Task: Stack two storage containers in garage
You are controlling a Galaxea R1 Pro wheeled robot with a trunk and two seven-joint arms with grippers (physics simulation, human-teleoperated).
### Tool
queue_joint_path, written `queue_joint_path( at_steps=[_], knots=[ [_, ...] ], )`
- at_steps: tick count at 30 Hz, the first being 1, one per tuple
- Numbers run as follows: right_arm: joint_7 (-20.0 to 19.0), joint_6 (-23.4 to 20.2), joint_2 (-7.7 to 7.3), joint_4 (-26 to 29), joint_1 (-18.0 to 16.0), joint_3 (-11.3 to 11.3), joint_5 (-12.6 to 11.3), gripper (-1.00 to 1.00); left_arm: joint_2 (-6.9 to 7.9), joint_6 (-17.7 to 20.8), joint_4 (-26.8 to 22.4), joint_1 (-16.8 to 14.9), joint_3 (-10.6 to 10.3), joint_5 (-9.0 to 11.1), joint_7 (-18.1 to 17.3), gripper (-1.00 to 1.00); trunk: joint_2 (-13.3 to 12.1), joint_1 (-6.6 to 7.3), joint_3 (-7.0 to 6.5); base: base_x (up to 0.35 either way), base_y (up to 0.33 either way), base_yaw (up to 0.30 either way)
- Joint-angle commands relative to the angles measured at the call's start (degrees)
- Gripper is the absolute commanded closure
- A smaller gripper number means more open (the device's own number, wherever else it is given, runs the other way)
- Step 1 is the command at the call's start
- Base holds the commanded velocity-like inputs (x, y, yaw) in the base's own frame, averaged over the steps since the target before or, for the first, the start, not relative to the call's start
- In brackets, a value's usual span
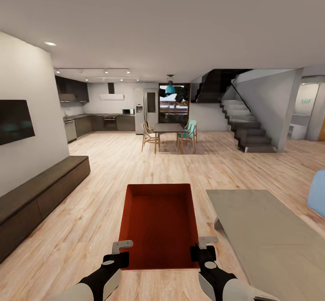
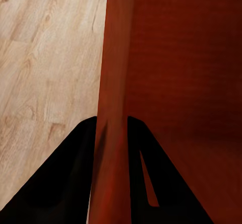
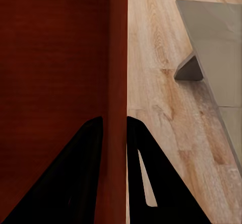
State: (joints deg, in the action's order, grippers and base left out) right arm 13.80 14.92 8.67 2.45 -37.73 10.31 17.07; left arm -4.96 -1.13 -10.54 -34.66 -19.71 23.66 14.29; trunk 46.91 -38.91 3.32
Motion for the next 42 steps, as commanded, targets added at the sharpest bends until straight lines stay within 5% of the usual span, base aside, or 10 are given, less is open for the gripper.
queue_joint_path(
  at_steps=[1, 42],
  knots=[
    [0.3, 0.2, 0.00, -0.1, -0.1, 1.8, 0.2, 1.00, 0.04, 0.0, -0.1, -0.1, 0.1, 0.2, 0.6, 1.00, 0.1, -0.05, 0.09, 0.322, 0.000, 0.000],
    [0.3, 0.2, 0.03, -0.1, -0.1, 1.8, 0.2, 1.00, 0.04, 0.0, -0.1, -0.1, 0.1, 0.2, 0.5, 1.00, 0.1, -0.05, 0.09, 0.322, 0.000, 0.000]
  ],
)
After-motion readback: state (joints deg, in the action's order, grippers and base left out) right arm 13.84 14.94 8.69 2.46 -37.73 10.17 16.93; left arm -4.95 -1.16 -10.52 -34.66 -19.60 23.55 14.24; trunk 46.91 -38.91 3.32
